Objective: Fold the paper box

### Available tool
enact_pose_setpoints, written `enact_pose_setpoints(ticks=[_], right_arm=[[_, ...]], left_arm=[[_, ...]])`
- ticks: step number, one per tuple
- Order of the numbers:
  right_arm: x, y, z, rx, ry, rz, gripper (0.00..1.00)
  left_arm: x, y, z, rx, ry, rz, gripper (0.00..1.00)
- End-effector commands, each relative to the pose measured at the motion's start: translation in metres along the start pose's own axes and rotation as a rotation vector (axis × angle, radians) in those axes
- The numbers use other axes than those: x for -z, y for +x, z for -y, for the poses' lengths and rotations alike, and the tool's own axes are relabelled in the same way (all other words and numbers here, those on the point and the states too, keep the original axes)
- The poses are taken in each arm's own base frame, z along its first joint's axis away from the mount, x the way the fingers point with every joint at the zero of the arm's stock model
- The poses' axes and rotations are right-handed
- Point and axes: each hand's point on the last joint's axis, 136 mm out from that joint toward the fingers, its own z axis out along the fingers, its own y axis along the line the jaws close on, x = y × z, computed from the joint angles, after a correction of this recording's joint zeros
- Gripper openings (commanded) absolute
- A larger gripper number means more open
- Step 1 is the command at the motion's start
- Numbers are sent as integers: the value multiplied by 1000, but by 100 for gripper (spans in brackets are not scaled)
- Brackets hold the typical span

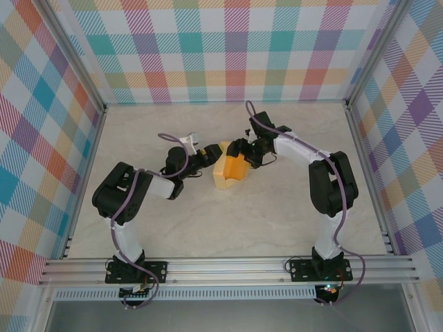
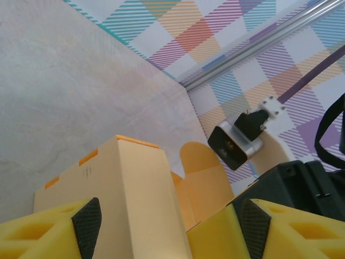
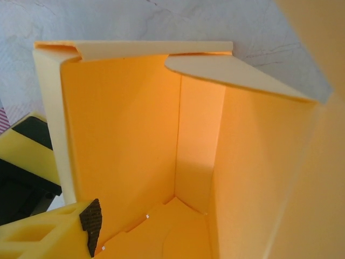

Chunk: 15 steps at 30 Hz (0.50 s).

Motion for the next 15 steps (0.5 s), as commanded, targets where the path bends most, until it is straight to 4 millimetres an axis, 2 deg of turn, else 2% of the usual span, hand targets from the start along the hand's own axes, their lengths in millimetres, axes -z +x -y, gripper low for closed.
enact_pose_setpoints(ticks=[1,6,15], right_arm=[[3,0,-10,10,-2,-2,75],[9,-2,-19,10,-28,8,77],[12,-4,-29,6,-65,2,80]], left_arm=[[6,-14,16,9,67,44,70],[5,-7,12,47,73,27,56],[1,-8,9,90,82,34,54]])
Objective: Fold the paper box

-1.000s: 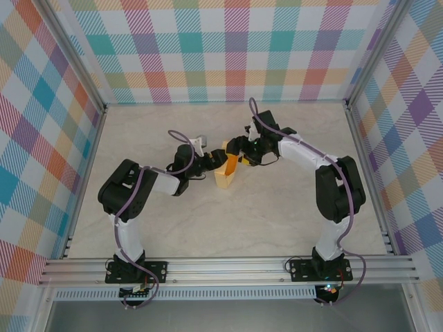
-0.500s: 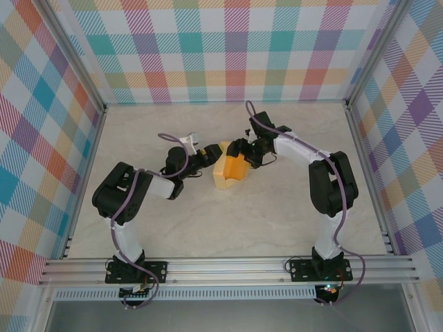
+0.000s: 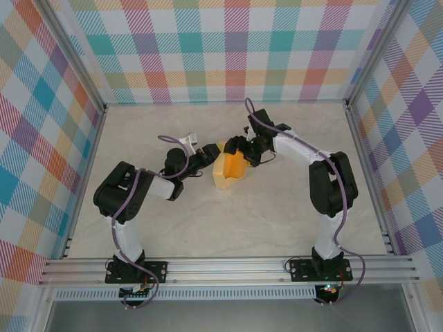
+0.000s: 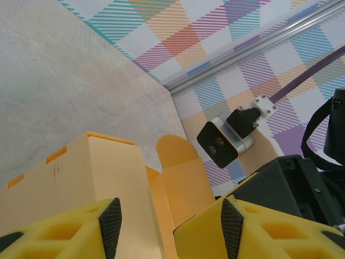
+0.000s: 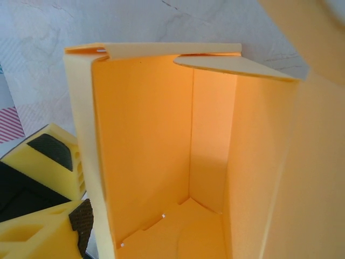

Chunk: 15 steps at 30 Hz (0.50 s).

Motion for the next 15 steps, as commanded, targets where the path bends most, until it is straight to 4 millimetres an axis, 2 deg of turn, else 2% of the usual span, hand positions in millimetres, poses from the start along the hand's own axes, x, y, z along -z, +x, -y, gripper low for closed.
enact_pose_setpoints(ticks=[1,5,10,15], right_arm=[[5,-1,-17,-2,-50,-7,78],[5,-2,-25,-7,-87,-8,71],[2,-3,-27,-21,-83,-15,72],[-5,0,-23,-53,-44,-48,72]], left_arm=[[0,-6,3,11,36,20,54],[-2,-2,2,17,46,15,54],[-6,4,-11,38,36,18,54],[-14,8,-13,89,74,35,54]])
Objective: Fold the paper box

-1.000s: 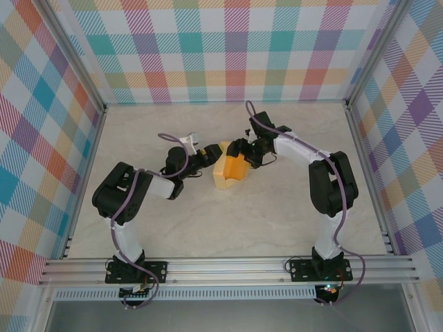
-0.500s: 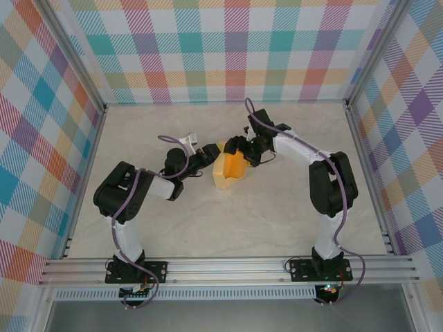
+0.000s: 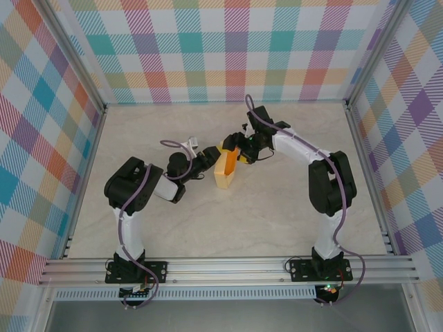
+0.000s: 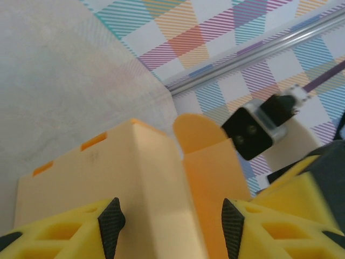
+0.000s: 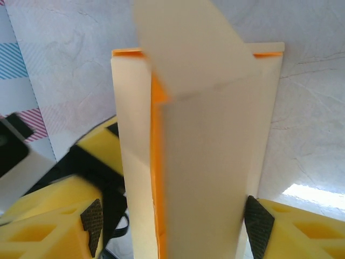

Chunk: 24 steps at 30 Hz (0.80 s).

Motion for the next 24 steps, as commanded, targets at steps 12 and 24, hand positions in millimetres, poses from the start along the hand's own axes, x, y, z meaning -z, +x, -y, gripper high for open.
enact_pose_setpoints(ticks=[12,24], right_arm=[[-26,14,10,42,183,-59,74],[-22,8,5,14,143,-47,72]], left_arm=[[-17,2,36,-28,128,-3,59],[0,4,33,-91,93,16,68]])
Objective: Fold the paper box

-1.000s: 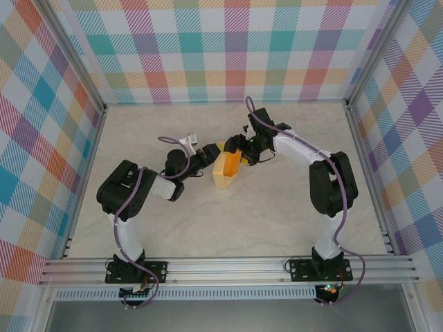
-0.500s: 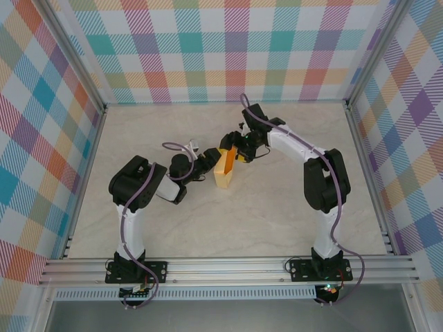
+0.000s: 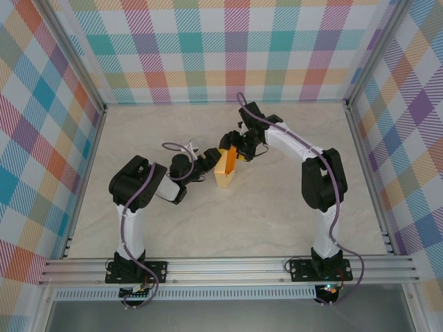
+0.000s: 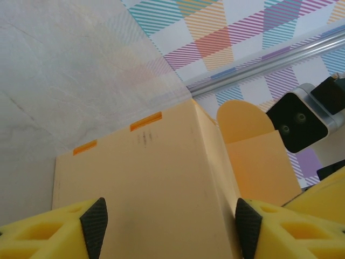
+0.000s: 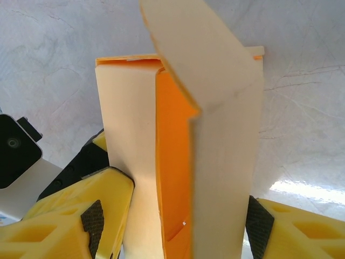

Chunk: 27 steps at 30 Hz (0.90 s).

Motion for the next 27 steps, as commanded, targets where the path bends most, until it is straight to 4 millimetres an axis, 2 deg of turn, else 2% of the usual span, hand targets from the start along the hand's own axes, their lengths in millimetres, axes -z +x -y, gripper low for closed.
enact_pose_setpoints(ticks=[1,6,11,16,20,24,27], right_arm=[[-13,13,4,-11,17,-49,72],[-10,11,3,-16,12,-38,71],[-7,10,3,-15,14,-33,71],[-7,11,4,-12,16,-33,71],[-5,10,2,11,15,-29,74],[-3,10,3,26,32,-28,75],[-3,10,3,27,34,-28,75]], left_arm=[[10,-4,51,-115,146,14,69],[20,-10,41,-123,104,50,69],[26,-21,53,-155,129,69,73],[35,-31,49,-143,108,103,75],[42,-33,45,-137,88,121,73],[45,-39,37,-99,64,147,63],[48,-44,24,-67,26,172,62]])
